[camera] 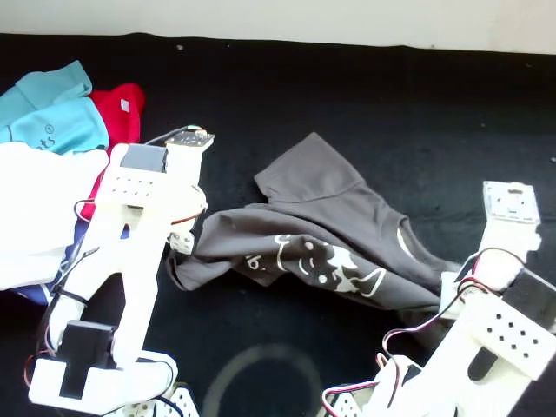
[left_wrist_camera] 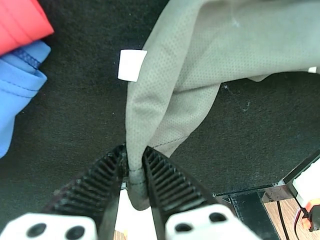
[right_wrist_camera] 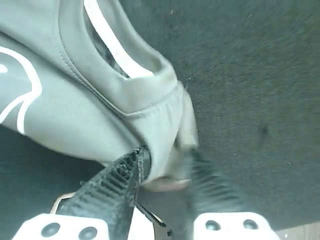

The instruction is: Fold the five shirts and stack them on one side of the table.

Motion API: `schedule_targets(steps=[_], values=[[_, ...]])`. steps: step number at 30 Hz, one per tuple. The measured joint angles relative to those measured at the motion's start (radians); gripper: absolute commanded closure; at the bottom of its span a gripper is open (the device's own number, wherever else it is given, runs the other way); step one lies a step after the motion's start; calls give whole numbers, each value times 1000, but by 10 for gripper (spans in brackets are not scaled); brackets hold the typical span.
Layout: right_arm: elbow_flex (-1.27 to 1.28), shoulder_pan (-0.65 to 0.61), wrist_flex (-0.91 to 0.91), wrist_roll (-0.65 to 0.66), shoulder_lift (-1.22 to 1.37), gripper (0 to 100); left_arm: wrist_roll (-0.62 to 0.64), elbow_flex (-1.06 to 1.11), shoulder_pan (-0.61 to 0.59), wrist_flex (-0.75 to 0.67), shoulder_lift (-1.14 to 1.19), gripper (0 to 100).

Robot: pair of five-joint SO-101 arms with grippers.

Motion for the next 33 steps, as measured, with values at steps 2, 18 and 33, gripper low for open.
schedule_targets(steps=[2,18,33], values=[[-68,0,32,0,0,736,0,0,0,0,0,992],[-641,-522,-8,-381,649,739,0,0,0,-21,0,992],[-1390,-690,-196,-391,1571,739,0,0,0,-21,0,992]])
